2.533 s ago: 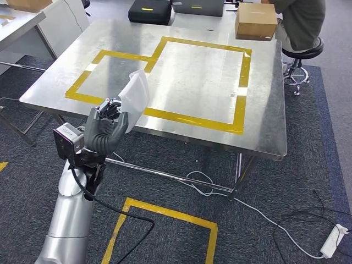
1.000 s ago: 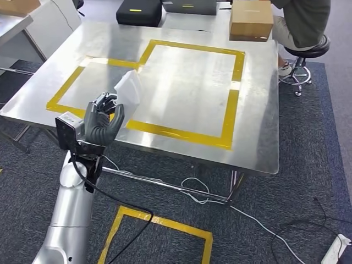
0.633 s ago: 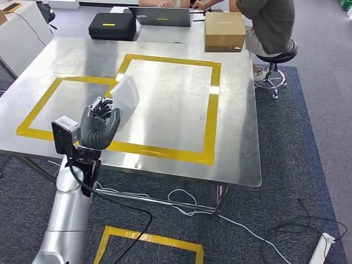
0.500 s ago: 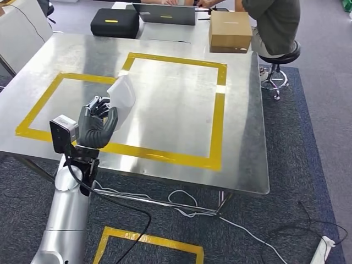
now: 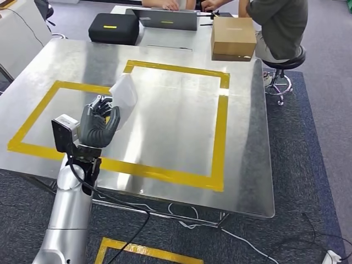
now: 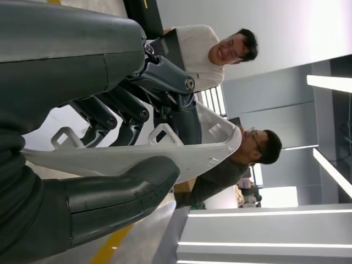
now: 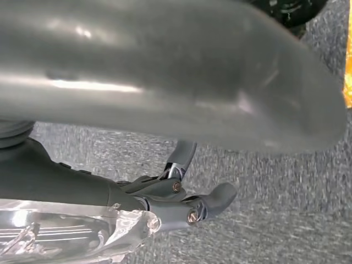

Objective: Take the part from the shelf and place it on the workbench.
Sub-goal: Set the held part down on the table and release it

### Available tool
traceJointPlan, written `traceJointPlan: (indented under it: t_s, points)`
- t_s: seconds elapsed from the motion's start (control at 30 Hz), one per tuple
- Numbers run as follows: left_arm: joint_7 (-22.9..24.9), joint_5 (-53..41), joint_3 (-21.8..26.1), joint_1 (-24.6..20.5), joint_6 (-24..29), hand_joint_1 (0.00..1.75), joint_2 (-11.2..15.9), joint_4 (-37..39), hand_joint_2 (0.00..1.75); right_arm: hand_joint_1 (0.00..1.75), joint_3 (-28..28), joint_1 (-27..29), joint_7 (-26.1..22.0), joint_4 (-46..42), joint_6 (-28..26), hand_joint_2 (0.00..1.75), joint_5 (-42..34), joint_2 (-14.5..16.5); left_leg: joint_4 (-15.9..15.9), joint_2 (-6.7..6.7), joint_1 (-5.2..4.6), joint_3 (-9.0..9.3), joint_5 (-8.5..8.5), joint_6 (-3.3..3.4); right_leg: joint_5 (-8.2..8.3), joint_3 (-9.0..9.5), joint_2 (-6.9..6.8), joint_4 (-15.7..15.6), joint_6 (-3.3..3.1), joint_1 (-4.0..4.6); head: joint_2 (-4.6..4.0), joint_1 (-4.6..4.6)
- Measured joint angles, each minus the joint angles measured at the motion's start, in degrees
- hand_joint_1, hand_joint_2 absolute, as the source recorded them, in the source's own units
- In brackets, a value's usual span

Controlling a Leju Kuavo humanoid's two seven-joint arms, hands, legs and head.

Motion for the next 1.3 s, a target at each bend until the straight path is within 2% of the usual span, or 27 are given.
traceJointPlan:
  t_s: [0.1,0.2,0.33,0.43,0.5,0.53,0.57,0.63,0.67,0.7,0.73,0.77,0.8,0.83,0.87,0.93,1.0,1.03,1.07,1.13,1.17,1.2,1.23,1.27,1.3]
  points:
    - [0.0,0.1,0.0,-0.3,0.0,1.75,0.0,0.0,1.75,0.00,0.0,-0.2,0.0,0.0,0.0,0.00,0.0,0.0,-0.3,0.04,-0.07,0.17,0.15,0.51,-0.05,0.10,0.39,-0.2,0.22,-0.12,0.00,-0.20]
    - [0.0,0.1,0.1,-0.4,0.0,1.75,0.0,0.0,1.75,0.00,0.0,-0.2,0.0,0.0,0.8,0.00,0.0,0.0,-0.6,0.07,-0.04,0.31,0.05,0.31,-0.37,0.04,0.55,-0.1,-0.03,-0.06,0.00,-0.23]
    - [0.1,-0.3,0.1,-0.6,0.5,1.75,0.0,0.5,1.75,0.00,-0.4,-0.1,-0.1,0.0,4.7,0.00,0.0,0.3,-1.0,0.07,-0.08,0.50,-0.47,-0.04,-0.40,-0.03,0.45,-0.1,0.00,-0.15,0.00,-0.23]
    - [0.1,-0.4,0.1,-0.7,0.6,1.75,0.0,1.2,1.75,0.00,-1.3,0.1,-0.1,0.0,6.4,0.00,0.0,0.6,-1.1,0.07,-0.24,0.50,-0.27,0.20,-0.13,0.13,0.45,-0.2,0.41,-0.36,0.00,-0.25]
    - [0.1,-0.4,0.1,-0.8,0.6,1.75,-0.1,1.3,1.75,0.00,-1.6,0.2,-0.1,0.0,6.7,0.00,0.0,0.7,-1.7,0.17,-0.01,0.82,0.25,0.50,-0.46,-0.17,0.38,0.3,0.85,-0.40,0.00,-0.21]
    - [0.1,-0.4,0.1,-0.9,0.6,1.75,-0.2,1.4,1.75,0.00,-1.8,0.2,-0.1,0.0,6.7,0.00,0.0,0.7,-2.0,0.22,0.16,1.01,0.48,0.63,-1.41,-0.87,0.30,1.9,1.14,-0.42,0.00,-0.10]
    - [0.1,-0.5,0.1,-1.0,0.6,1.75,-0.3,1.4,1.75,0.00,-1.9,0.2,-0.1,0.0,6.7,0.00,0.0,0.7,-2.2,0.26,0.31,1.21,0.62,0.69,-2.94,-2.19,0.21,4.8,1.45,-0.50,0.00,-0.01]
    - [0.1,-0.5,0.1,-1.1,0.6,1.75,-0.4,1.6,1.75,0.00,-2.0,0.2,-0.1,0.0,6.8,0.00,0.0,0.7,-2.2,0.26,0.37,1.43,0.58,0.76,-6.31,-5.85,0.10,13.0,2.10,-0.75,0.00,0.12]
    - [0.1,-0.5,0.1,-1.1,0.6,1.75,-0.5,1.7,1.75,0.00,-2.0,0.2,-0.1,0.0,6.8,0.00,0.0,0.7,-2.1,0.25,0.39,1.61,0.49,0.72,-7.01,-7.29,0.08,16.0,2.35,-0.88,0.00,0.10]
    - [0.1,-0.5,0.1,-1.1,0.6,1.75,-0.5,1.9,1.75,0.00,-2.0,0.2,-0.1,0.0,6.8,0.00,0.0,0.7,-2.1,0.22,0.44,1.86,0.33,0.62,-6.55,-7.76,0.06,16.8,2.55,-1.01,0.00,0.11]
    - [0.1,-0.5,0.1,-1.1,0.6,1.75,-0.5,1.9,1.75,0.00,-2.0,0.3,-0.1,0.0,6.8,0.00,0.0,0.7,-2.0,0.20,0.54,2.21,0.07,0.44,-5.01,-7.04,0.03,15.1,2.73,-1.16,0.00,0.11]
    - [0.1,-0.5,0.1,-1.1,0.6,1.75,-0.5,2.0,1.75,0.00,-2.1,0.3,-0.1,0.0,6.8,0.00,0.0,0.7,-1.9,0.17,0.68,2.66,-0.31,0.17,-2.69,-5.23,-0.05,11.4,2.92,-1.35,0.00,0.10]
    - [0.1,-0.5,0.1,-1.1,0.6,1.75,-0.5,2.0,1.75,0.00,-2.1,0.2,-0.1,0.0,6.8,0.00,0.0,0.7,-1.8,0.10,0.77,3.02,-0.75,-0.19,-1.08,-3.19,0.09,7.4,3.19,-1.50,0.00,0.18]
    - [0.1,-0.5,0.1,-1.2,0.6,1.75,-0.5,2.0,1.75,0.00,-2.1,0.2,-0.1,-0.1,6.8,0.00,0.0,0.8,-1.5,-0.01,0.77,3.18,-1.18,-0.58,-0.17,-1.34,0.36,3.9,3.22,-1.66,0.00,0.29]
    - [0.1,-0.5,0.2,-1.4,0.6,1.75,-0.5,2.1,1.75,0.00,-2.1,0.1,0.0,-0.1,6.7,0.00,0.0,0.9,-1.2,-0.13,0.70,3.14,-1.46,-0.93,0.01,-0.21,0.61,1.9,2.97,-1.76,0.00,0.31]
    - [0.1,-0.6,0.2,-1.7,0.6,1.75,-0.5,2.1,1.75,0.00,-2.1,0.0,0.2,-0.1,6.3,0.00,0.0,1.0,-0.9,-0.38,0.56,2.78,-1.67,-1.41,-0.89,0.16,0.91,1.4,1.87,-1.69,0.00,0.14]
    - [0.1,-0.6,0.1,-1.8,0.6,1.75,-0.5,2.2,1.75,0.00,-2.0,0.0,0.5,-0.1,5.8,0.00,0.0,1.0,-0.5,-0.44,0.67,2.57,-2.24,-1.89,-1.28,0.12,0.59,1.6,0.82,-1.61,0.00,-0.14]
    - [0.1,-0.6,0.1,-1.9,0.6,1.75,-0.5,2.2,1.75,0.00,-2.0,0.0,0.7,-0.1,5.6,0.00,0.0,1.0,1.0,-0.41,0.72,1.85,-3.13,-2.17,-1.43,0.21,0.37,1.6,0.42,-1.64,0.00,-0.25]
    - [0.1,-0.6,0.1,-2.0,0.6,1.75,-0.5,2.2,1.75,0.00,-2.0,-0.1,0.8,-0.1,5.5,0.00,0.0,1.0,3.7,-0.36,0.75,0.39,-4.54,-2.41,-1.56,0.31,0.09,1.5,0.08,-1.70,0.00,-0.37]
    - [0.1,-0.6,0.1,-2.1,0.6,1.75,-0.5,2.2,1.75,0.00,-2.0,-0.2,1.1,-0.1,5.5,0.00,0.0,1.0,12.1,-0.32,0.77,-4.43,-7.78,-2.64,-1.77,0.37,-0.53,1.5,-0.32,-1.69,0.00,-0.55]
    - [0.1,-0.6,0.2,-2.0,0.6,1.75,-0.5,2.2,1.75,0.00,-2.0,-0.2,1.2,-0.1,5.6,0.00,0.0,1.0,15.6,-0.32,0.79,-6.74,-8.58,-2.69,-1.86,0.42,-0.86,1.5,-0.40,-1.68,0.00,-0.55]
    - [0.1,-0.6,0.2,-2.0,0.6,1.75,-0.4,2.3,1.75,0.00,-2.0,-0.2,1.3,-0.1,5.7,0.00,0.0,1.0,17.2,-0.30,0.83,-8.21,-8.15,-2.69,-1.95,0.53,-1.20,1.6,-0.41,-1.69,0.00,-0.56]
    - [0.1,-0.6,0.2,-2.0,0.6,1.75,-0.4,2.4,1.75,0.00,-1.9,-0.2,1.3,-0.1,5.8,0.00,0.0,1.0,16.7,-0.23,0.89,-8.61,-6.54,-2.66,-2.06,0.72,-1.45,1.6,-0.37,-1.71,0.00,-0.57]
    - [0.1,-0.6,0.2,-2.0,0.6,1.75,-0.4,2.4,1.75,0.00,-1.9,-0.2,1.3,-0.1,5.9,0.00,0.0,1.0,14.3,-0.10,0.95,-7.98,-4.08,-2.61,-2.20,0.98,-1.64,1.6,-0.24,-1.75,0.00,-0.56]
    - [0.1,-0.7,0.2,-2.0,0.6,1.75,-0.3,2.4,1.75,0.00,-1.9,-0.2,1.5,-0.1,5.7,0.00,0.0,1.0,10.5,0.19,1.05,-6.58,-1.30,-2.61,-2.35,1.28,-1.77,1.6,-0.03,-1.79,0.00,-0.57]
